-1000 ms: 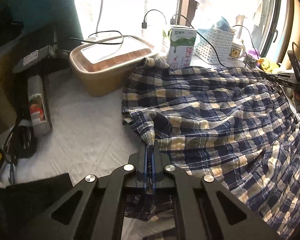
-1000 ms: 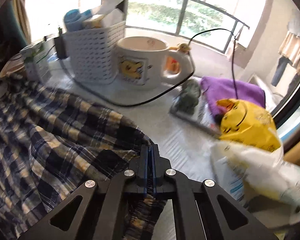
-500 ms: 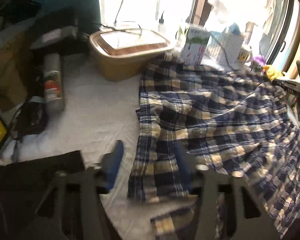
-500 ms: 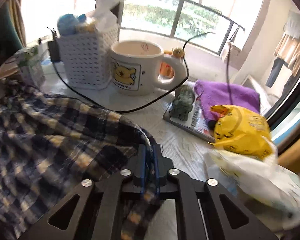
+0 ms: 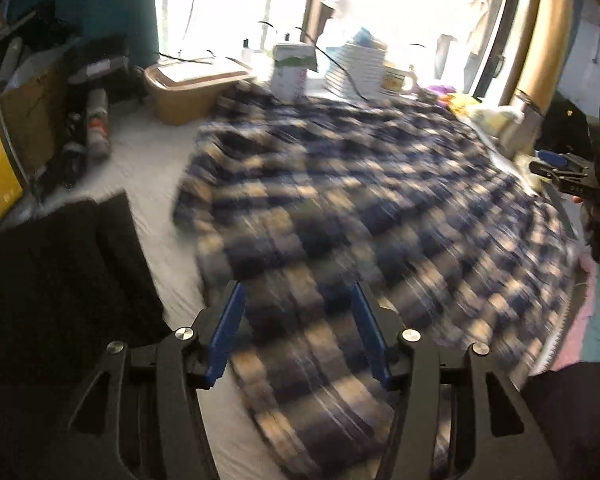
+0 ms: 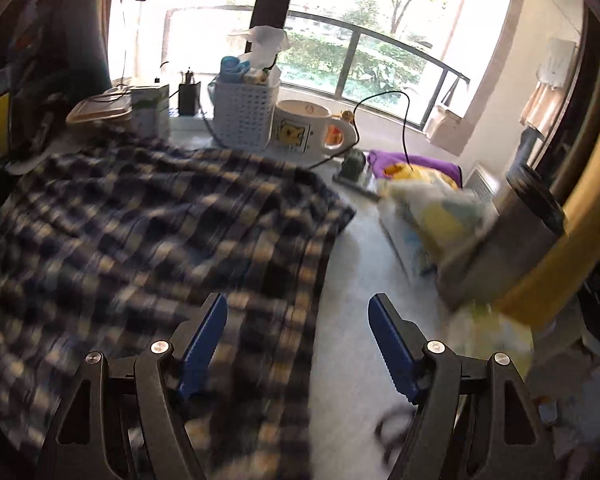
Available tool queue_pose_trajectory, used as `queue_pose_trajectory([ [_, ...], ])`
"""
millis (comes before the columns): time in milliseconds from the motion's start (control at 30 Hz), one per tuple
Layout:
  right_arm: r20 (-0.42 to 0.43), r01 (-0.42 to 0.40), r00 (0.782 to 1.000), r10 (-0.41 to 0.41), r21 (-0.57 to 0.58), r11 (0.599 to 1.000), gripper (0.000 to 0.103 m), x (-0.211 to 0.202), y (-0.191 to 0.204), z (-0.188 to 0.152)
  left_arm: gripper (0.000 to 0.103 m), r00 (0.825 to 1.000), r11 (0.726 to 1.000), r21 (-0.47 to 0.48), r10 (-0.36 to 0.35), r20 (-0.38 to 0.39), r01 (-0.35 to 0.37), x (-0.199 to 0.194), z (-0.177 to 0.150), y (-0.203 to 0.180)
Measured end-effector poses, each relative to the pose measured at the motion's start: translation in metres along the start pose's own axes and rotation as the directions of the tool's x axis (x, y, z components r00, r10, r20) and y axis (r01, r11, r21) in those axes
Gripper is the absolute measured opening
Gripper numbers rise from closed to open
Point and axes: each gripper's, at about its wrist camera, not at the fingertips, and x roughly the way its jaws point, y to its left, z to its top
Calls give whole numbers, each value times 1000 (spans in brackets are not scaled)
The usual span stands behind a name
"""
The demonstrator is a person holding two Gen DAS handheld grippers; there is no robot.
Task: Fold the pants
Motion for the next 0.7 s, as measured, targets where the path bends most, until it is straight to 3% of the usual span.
queue_pose_trajectory([
  [467, 53, -36, 998, 31, 108, 993, 75, -79, 61, -64, 63, 997, 998, 20, -55, 62, 54, -47, -65, -30],
  [700, 71, -73, 996, 62, 162, 984, 75, -95, 73, -84, 65, 996, 995, 55, -88, 23, 87, -55, -91, -45],
])
